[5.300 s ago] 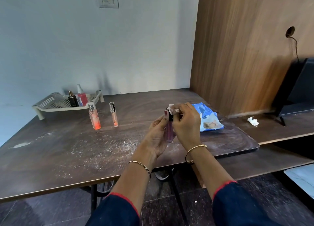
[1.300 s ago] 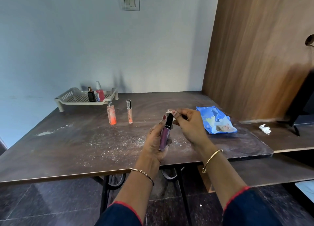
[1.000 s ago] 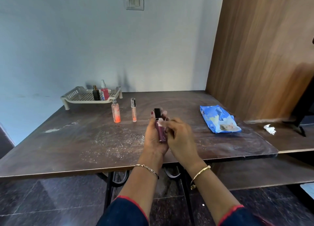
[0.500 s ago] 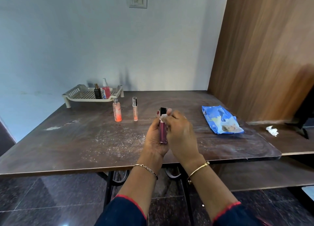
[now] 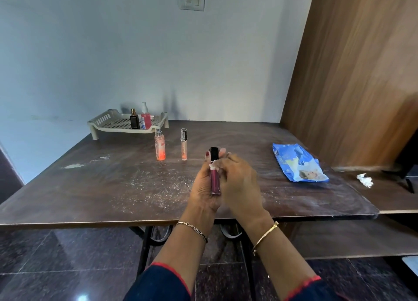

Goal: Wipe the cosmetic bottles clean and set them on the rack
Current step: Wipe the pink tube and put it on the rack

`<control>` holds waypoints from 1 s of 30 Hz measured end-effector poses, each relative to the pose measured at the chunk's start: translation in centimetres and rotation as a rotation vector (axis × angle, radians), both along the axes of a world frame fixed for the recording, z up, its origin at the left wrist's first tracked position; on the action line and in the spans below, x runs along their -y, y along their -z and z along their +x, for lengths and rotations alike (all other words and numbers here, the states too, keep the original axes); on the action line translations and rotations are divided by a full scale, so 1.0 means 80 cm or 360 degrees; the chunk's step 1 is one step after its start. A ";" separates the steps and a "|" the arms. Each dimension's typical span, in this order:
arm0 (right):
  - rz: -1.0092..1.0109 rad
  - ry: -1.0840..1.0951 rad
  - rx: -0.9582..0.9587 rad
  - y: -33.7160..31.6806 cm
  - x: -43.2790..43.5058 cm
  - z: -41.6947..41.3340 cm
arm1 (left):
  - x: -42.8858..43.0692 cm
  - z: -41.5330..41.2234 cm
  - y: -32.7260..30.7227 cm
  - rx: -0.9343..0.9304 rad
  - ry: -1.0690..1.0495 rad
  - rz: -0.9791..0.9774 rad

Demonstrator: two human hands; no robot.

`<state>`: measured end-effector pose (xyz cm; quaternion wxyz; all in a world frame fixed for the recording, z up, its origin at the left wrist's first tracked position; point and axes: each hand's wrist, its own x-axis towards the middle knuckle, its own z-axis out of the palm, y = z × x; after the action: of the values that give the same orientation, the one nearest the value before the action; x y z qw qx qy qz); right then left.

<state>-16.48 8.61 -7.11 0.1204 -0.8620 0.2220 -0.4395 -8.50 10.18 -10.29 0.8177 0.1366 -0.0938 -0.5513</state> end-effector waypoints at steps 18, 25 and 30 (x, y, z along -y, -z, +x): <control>0.0338 -0.0551 0.0116 0.019 -0.018 0.046 | -0.034 0.103 -0.031 0.0126 -0.0691 0.0355; 0.1063 -0.0728 0.0231 0.016 -0.034 0.148 | -0.105 0.216 -0.062 0.0593 -0.1186 0.0741; 0.0890 -0.0733 0.0172 -0.008 -0.023 0.219 | -0.123 0.315 -0.088 0.1177 -0.1278 0.1199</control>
<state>1.04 10.42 -6.49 0.4588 -0.7987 0.1270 -0.3681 16.72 20.03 -3.21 0.7699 0.6178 -0.1108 -0.1155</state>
